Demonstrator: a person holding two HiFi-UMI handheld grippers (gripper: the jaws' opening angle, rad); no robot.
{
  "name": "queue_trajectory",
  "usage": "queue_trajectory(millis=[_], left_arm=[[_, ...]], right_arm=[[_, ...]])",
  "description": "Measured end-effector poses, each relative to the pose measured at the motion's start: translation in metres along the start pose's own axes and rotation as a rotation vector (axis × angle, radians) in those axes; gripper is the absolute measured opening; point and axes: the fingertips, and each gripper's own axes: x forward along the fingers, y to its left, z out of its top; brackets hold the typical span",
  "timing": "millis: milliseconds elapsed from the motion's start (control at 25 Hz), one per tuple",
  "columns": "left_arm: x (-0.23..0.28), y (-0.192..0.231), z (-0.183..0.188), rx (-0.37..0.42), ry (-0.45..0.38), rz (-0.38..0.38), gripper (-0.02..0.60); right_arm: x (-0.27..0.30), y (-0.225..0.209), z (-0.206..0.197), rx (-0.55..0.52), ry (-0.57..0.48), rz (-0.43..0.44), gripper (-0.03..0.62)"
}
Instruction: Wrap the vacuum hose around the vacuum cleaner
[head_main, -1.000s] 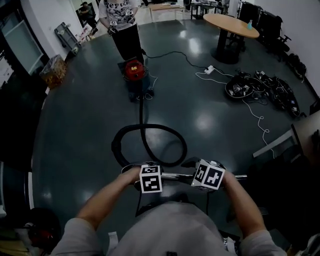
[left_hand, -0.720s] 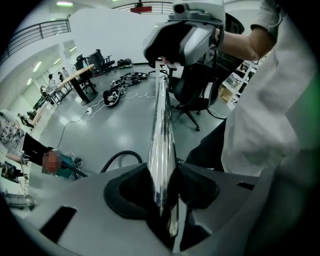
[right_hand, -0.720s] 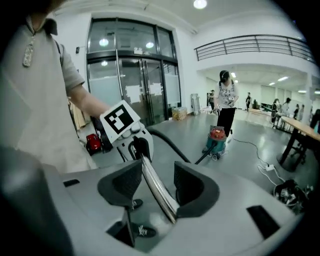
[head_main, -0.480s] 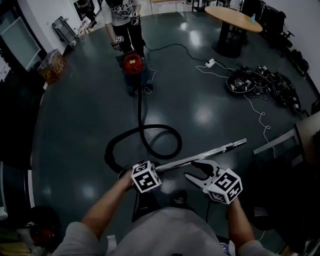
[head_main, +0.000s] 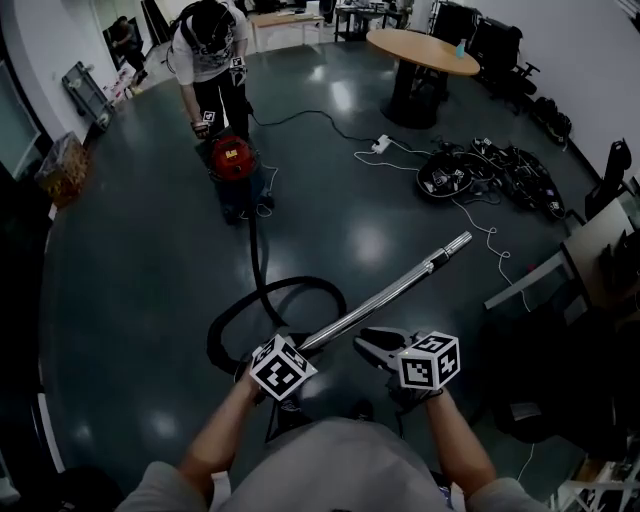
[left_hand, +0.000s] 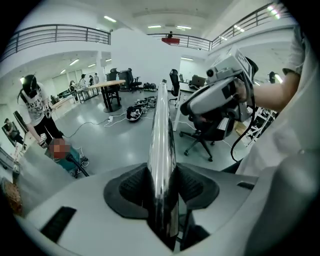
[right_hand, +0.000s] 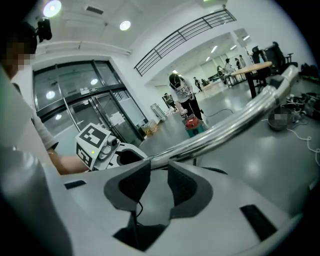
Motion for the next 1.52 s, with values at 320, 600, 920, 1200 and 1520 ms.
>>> queue_trajectory(millis=[320, 600, 920, 1200, 1520], left_arm=[[-0.022, 0.054, 0.004, -0.036, -0.113, 0.006, 0.172], [-0.048, 0.086, -0.007, -0.103, -0.222, -0.021, 0.172], [-0.062, 0.094, -0.021, -0.119, -0.267, -0.023, 0.173], [-0.049, 0.097, -0.022, -0.091, -0.223, -0.004, 0.173], [-0.044, 0.078, 0.005, 0.011, -0.188, 0.064, 0.219]], right_arm=[[0.076, 0.002, 0.044, 0.197, -0.128, -0.065, 0.264], [0.143, 0.020, 0.072, 0.302, -0.179, -0.069, 0.264], [0.185, 0.027, 0.087, 0.375, -0.231, -0.097, 0.229], [0.194, 0.025, 0.096, 0.394, -0.230, -0.031, 0.161], [0.170, 0.019, 0.109, 0.278, -0.173, 0.060, 0.152]])
